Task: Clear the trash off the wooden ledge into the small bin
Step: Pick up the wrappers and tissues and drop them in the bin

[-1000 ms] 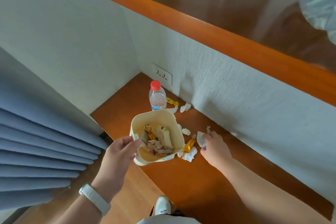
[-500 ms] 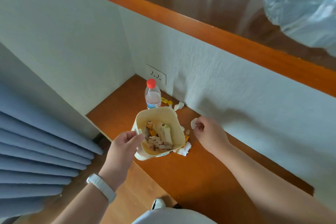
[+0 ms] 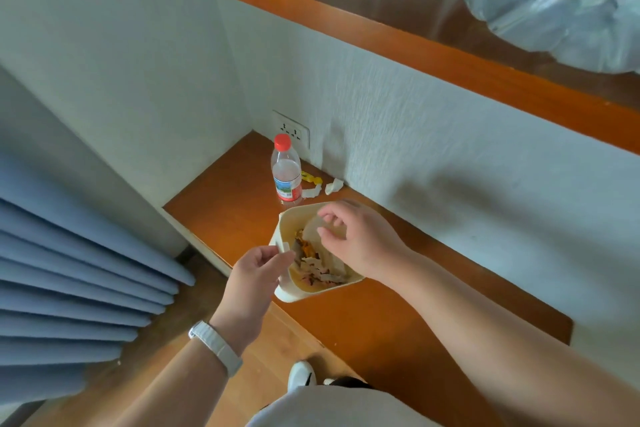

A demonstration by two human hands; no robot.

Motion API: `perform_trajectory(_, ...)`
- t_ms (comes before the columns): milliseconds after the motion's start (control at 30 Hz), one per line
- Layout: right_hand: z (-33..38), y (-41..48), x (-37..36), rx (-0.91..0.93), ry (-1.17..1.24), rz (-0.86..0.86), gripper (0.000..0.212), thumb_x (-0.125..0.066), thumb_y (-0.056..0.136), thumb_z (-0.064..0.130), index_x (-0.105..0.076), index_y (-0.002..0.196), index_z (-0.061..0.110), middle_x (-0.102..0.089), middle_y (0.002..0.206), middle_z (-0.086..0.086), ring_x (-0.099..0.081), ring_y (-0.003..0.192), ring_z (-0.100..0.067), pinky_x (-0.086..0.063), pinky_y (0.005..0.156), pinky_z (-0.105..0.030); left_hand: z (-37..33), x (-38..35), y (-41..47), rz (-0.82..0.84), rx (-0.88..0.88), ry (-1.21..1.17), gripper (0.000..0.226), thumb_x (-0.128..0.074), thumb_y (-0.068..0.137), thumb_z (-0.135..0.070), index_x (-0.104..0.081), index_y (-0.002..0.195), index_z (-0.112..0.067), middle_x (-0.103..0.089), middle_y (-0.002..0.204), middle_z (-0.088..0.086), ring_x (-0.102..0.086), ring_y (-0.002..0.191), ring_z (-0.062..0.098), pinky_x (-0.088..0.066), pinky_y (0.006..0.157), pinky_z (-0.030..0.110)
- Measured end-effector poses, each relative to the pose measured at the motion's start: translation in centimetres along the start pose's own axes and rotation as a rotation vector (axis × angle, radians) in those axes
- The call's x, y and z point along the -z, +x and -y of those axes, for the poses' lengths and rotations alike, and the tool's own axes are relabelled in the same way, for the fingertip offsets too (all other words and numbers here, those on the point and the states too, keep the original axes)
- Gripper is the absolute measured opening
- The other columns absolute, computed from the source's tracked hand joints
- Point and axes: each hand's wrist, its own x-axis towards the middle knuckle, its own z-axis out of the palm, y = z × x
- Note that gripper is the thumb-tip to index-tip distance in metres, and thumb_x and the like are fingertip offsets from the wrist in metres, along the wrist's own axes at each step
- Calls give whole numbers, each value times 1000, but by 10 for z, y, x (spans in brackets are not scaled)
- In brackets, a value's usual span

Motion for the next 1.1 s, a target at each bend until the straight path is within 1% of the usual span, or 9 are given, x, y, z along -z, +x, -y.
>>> perform_trajectory(100,-15,-8,6,-28,48,-81,25,-58,93,31,-65,113,18,-57,97,14,-53,82,0,-43,67,-14,2,7,-6,-28,24,-30,21,-73,94,-34,-73,105,-16,-83,93,2,-77,98,23,-59,83,35)
perform_trajectory(200,-44,-17,8,-74,32,-142,18,-58,91,27,-65,105,17,-58,93,12,-55,80,-5,-49,64,-20,2,16,-12,-79,41,-75,21,-73,95,-32,-73,108,-15,-84,96,4,-79,97,24,-60,87,38)
perform_trajectory(300,-84,-31,-7,-143,-94,-16,18,-57,93,29,-63,107,20,-58,97,11,-57,81,-9,-54,64,-29,7,21,-21,-167,48,-113,17,-74,94,-28,-73,105,-15,-84,96,4,-79,96,22,-59,86,37)
perform_trajectory(400,-120,-44,-34,-281,-150,169,25,-52,95,35,-60,116,24,-57,108,11,-55,89,-6,-51,70,-25,13,23,-33,-236,70,-155,18,-73,94,-26,-73,106,-12,-83,103,10,-77,100,26,-58,92,41)
perform_trajectory(467,-134,-48,-52,-315,-170,245,30,-52,94,37,-57,122,26,-56,114,9,-53,88,-4,-48,67,-22,17,23,-41,-268,77,-178,19,-73,94,-24,-72,106,-10,-83,103,12,-78,98,26,-58,88,39)
perform_trajectory(667,-143,-39,-91,-248,-244,319,39,-58,89,40,-53,125,25,-52,117,5,-51,97,-12,-49,70,-27,28,17,-64,-359,93,-235,14,-73,95,-19,-71,101,-7,-84,94,10,-80,80,16,-57,82,33)
perform_trajectory(833,-148,-29,-105,-142,-313,335,32,-58,91,32,-57,120,19,-55,121,2,-53,104,-19,-52,80,-33,27,14,-77,-398,90,-245,18,-73,95,-19,-70,103,-4,-83,95,11,-79,87,21,-57,90,38)
perform_trajectory(933,-153,-30,-110,-110,-331,320,21,-53,96,23,-61,114,17,-59,115,2,-54,99,-19,-53,79,-34,26,15,-81,-417,99,-238,19,-73,95,-19,-70,106,-4,-81,104,16,-77,97,28,-56,88,37)
perform_trajectory(1100,-154,-35,-114,-171,-322,323,14,-47,98,17,-61,98,19,-60,93,5,-52,83,-13,-51,70,-31,25,17,-78,-431,117,-209,19,-73,95,-20,-70,107,-6,-81,104,14,-77,99,27,-56,81,32)
